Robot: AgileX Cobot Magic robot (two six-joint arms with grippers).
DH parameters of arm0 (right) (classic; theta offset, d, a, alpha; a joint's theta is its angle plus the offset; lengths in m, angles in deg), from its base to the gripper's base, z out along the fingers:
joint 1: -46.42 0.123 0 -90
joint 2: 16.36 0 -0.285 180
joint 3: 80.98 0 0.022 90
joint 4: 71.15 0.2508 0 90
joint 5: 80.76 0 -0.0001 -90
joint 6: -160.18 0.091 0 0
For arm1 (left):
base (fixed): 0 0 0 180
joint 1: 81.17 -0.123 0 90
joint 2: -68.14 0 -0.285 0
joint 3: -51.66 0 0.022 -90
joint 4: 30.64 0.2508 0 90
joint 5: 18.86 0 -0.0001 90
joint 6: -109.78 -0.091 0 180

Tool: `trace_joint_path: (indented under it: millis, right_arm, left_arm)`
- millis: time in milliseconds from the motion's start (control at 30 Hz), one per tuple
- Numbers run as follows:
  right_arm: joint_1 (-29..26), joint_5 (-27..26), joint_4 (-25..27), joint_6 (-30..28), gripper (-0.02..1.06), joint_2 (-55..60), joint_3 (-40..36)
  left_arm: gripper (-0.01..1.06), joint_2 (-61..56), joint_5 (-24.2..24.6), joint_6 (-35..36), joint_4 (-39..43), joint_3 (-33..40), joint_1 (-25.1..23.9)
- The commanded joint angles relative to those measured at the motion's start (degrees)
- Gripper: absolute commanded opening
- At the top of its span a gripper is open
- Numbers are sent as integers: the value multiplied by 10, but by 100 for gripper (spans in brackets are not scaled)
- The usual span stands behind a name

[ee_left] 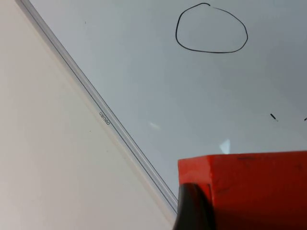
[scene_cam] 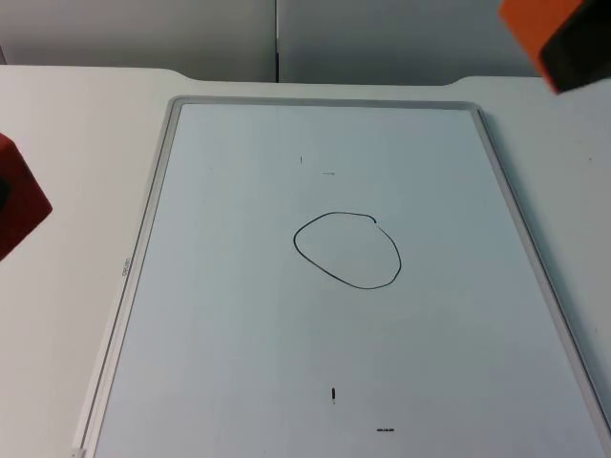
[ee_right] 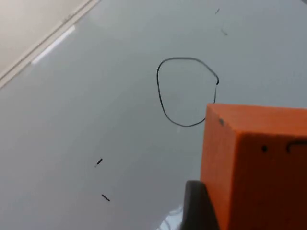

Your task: Pick up one cube with the left hand and another cube with the right hand. First place the cube in the right hand at the target position, then stack the cube in the left hand on top.

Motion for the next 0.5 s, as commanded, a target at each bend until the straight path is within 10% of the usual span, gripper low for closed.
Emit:
trace_joint_path:
  millis: [0,467]
  right_arm:
    - [-1,-48,-4,4,0,79,5]
    - [-27,-79,-4,6,0,336,130]
  left_arm:
    - [18,-3,-6,2,-6,1,4]
    - [18,-3,-6,2,-5,1,4]
